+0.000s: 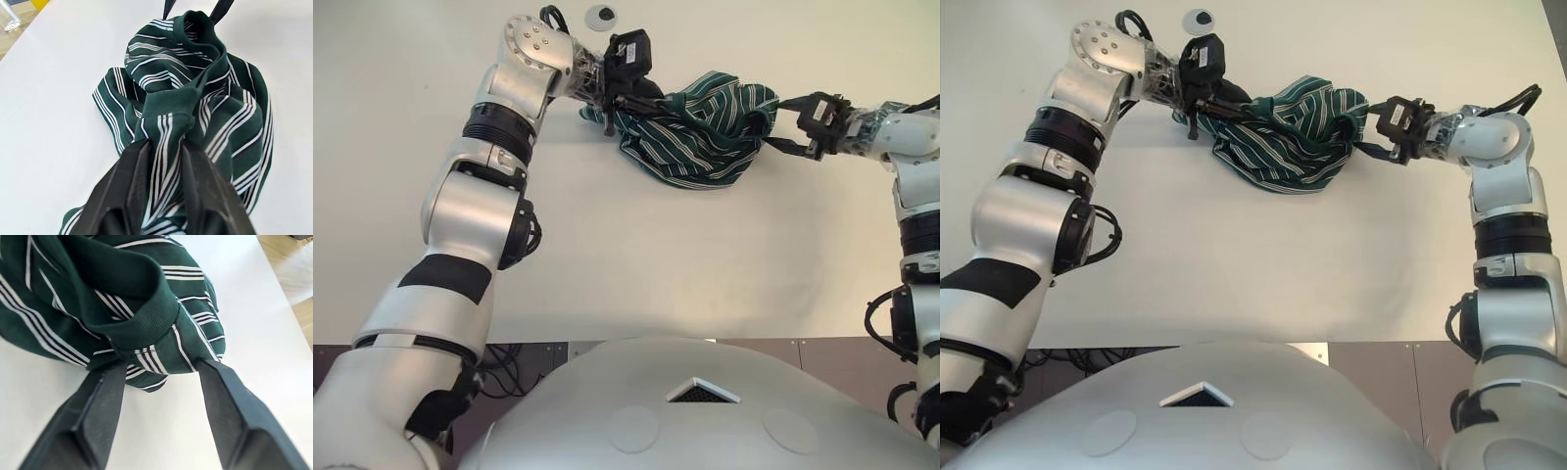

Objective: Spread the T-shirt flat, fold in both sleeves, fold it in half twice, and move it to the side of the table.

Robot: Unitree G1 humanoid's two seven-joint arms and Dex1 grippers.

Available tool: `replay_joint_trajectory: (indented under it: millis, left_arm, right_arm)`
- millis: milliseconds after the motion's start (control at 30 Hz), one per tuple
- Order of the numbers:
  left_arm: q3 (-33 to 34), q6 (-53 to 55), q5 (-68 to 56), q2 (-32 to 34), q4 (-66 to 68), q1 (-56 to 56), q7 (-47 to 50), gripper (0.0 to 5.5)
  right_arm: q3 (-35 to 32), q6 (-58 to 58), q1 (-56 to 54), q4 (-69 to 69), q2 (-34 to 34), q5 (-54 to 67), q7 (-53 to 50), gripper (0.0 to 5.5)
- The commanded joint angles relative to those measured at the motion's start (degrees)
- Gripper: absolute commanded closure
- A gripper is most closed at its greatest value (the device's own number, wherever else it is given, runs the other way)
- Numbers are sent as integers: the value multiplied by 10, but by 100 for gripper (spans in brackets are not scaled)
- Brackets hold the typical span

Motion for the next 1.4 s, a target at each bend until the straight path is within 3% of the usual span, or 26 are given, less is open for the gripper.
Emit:
replay_joint_trajectory:
  millis: [33, 233, 433, 900, 1133, 1400]
  left_arm:
    - [-3, 4, 6, 2, -1, -7, -6, 460]
    - [-2, 3, 8, 0, 7, -5, -1, 546]
    - [10, 3, 2, 10, 14, -23, 7, 550]
    - [81, 13, -30, 67, 27, -110, 28, 550]
    - [74, -24, 16, 110, 92, -229, 104, 550]
    - [39, -43, 103, 110, 150, -330, 263, 550]
  right_arm:
    - [5, -10, 0, 2, 19, 1, -12, 347]
    - [-1, -8, 2, -12, 25, 9, -14, 450]
    - [-13, 10, -6, -38, 15, 35, 5, 548]
    - [-65, 98, -157, -30, 33, 121, 26, 548]
    - [-24, 77, -360, 149, 65, 45, -27, 548]
    - [7, 20, -552, 383, 111, -59, -189, 548]
